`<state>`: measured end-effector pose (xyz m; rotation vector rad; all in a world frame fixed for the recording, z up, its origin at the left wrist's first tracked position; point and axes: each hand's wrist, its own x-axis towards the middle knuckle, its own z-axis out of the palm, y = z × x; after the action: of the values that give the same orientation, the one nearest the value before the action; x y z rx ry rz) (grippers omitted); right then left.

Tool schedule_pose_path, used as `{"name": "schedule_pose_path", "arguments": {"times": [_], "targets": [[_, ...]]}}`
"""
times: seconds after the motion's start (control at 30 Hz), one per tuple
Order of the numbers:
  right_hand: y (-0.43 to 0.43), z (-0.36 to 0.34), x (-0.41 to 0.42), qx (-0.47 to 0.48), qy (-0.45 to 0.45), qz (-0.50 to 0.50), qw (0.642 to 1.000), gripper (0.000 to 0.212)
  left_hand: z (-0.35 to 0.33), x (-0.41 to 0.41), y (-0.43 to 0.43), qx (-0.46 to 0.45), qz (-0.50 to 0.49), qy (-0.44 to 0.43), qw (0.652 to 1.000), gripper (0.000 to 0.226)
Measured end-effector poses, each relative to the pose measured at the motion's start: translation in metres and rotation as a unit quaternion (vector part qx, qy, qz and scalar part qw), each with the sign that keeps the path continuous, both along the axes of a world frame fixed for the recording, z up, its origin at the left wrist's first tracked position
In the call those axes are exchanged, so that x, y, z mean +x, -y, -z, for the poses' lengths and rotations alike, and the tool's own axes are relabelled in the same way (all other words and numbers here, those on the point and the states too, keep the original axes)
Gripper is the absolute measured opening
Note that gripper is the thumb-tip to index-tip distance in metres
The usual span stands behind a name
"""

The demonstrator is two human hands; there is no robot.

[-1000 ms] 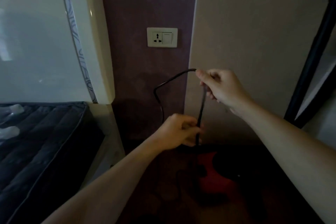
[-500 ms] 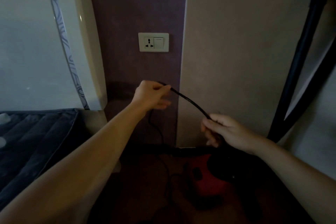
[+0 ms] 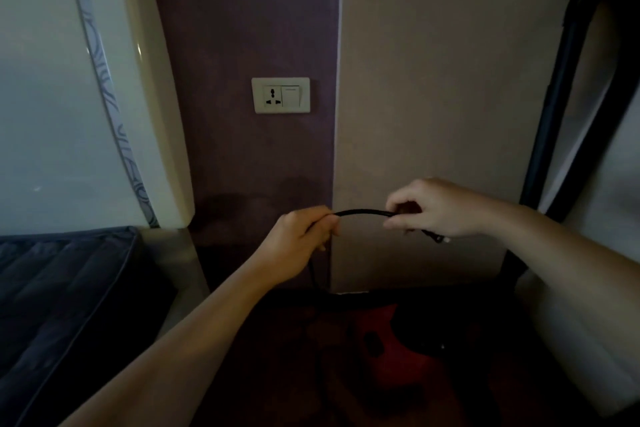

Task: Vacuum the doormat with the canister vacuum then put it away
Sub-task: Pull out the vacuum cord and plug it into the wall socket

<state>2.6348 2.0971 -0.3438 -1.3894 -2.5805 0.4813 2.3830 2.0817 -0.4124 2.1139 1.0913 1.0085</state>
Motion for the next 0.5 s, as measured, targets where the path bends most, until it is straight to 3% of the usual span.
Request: {"name": "schedule_pose_path", "arguments": {"times": [0.13,0.23,0.3,0.43,0.5], "targets": [[-0.004,0.008,0.018,-0.017,-0.045,0.015,0.999,0.010,0.015,-0.016,-0.009,-0.079,-0.002,0.005,0.997,0.025],[-0.014,0.019,0.015,0.051,-0.046,0.000,0.998,0.011,0.014,-0.009,-0.014,-0.087,0.050,-0.095,0.990,0.015],[-0.021,0.025,0.005,0.096,-0.048,-0.022,0.994,0.010,0.008,0.010,-0.016,-0.106,0.070,-0.113,0.985,0.028],[-0.037,0.039,-0.012,0.175,-0.084,-0.048,0.980,0.021,0.000,0.048,-0.029,-0.233,0.039,0.073,0.969,0.026],[-0.047,0.039,-0.009,0.169,-0.100,-0.033,0.980,0.052,0.005,0.052,-0.041,-0.238,-0.007,0.115,0.964,0.028]]}}
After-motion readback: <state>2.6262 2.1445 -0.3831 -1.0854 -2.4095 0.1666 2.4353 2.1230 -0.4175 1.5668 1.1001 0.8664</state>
